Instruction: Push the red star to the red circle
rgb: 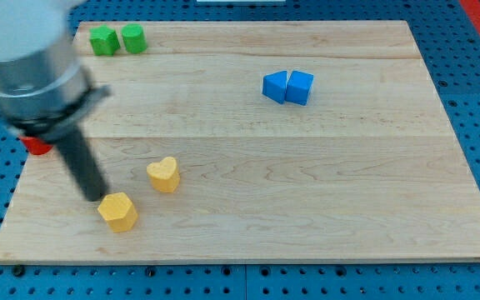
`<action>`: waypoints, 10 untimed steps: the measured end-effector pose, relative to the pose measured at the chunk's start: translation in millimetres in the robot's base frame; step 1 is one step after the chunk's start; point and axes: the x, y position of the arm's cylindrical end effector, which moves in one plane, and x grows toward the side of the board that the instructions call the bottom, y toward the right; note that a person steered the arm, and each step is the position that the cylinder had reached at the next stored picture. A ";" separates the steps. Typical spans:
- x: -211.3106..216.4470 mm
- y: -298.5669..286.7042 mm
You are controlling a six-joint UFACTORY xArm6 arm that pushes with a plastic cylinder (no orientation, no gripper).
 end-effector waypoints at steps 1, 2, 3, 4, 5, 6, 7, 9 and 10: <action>-7.2 -85.8; -45.1 -79.3; -87.1 -43.9; -101.7 -24.0; -88.5 -69.3; -103.4 -87.8; -139.8 -36.4; -118.7 -36.6; -126.1 -88.4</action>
